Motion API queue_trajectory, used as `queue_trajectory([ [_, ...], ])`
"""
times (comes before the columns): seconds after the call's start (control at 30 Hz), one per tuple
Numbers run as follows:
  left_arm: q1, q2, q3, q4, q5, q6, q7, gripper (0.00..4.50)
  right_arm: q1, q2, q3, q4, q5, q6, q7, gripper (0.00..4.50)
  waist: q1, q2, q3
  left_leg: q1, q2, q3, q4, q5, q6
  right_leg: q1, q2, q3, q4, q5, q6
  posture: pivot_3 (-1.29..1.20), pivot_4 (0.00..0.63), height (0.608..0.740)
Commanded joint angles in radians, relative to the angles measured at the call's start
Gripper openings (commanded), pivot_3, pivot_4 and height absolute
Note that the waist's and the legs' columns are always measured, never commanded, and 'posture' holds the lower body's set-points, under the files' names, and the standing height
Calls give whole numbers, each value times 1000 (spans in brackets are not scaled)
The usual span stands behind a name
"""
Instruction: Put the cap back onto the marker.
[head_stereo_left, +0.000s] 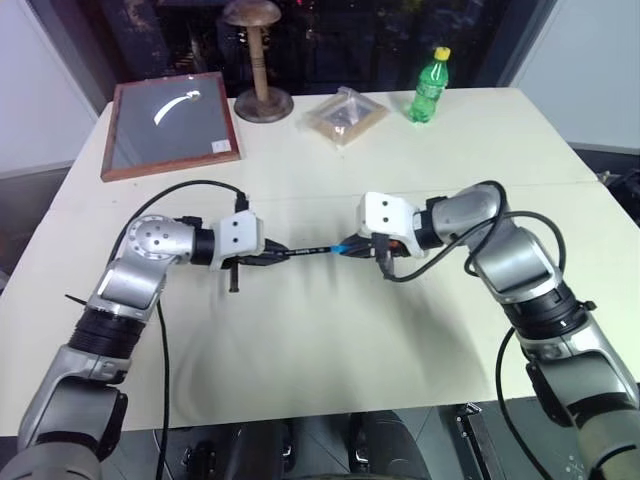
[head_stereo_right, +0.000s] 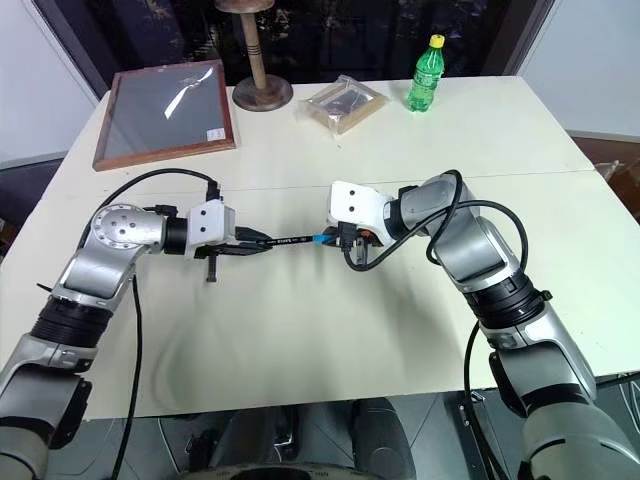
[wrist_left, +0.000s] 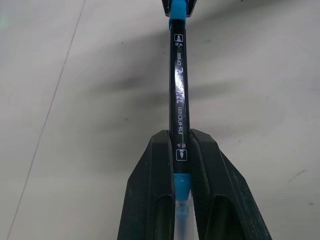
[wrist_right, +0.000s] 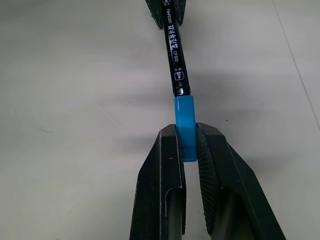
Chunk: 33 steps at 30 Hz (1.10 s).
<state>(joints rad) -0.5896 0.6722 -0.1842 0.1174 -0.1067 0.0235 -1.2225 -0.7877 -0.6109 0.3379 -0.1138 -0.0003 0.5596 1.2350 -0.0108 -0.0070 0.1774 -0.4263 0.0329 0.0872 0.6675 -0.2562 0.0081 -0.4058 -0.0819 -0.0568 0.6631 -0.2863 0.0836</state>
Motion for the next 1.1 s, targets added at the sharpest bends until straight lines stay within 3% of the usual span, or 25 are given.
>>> queue_trajectory([
  [0.03,-10,-10,-18,6,16,-36,2,0,-39,21,-15,-109,86,-29,39,32,0,0,0,0,0,0,0,0,0,0,0,0,0,0,0,0,150,740],
  [1.1,-22,-40,14,-147,-13,89,25,0,-42,41,51,-30,-10,-92,-3,32,-1,0,0,0,0,0,0,0,0,0,0,0,0,0,0,0,150,740],
])
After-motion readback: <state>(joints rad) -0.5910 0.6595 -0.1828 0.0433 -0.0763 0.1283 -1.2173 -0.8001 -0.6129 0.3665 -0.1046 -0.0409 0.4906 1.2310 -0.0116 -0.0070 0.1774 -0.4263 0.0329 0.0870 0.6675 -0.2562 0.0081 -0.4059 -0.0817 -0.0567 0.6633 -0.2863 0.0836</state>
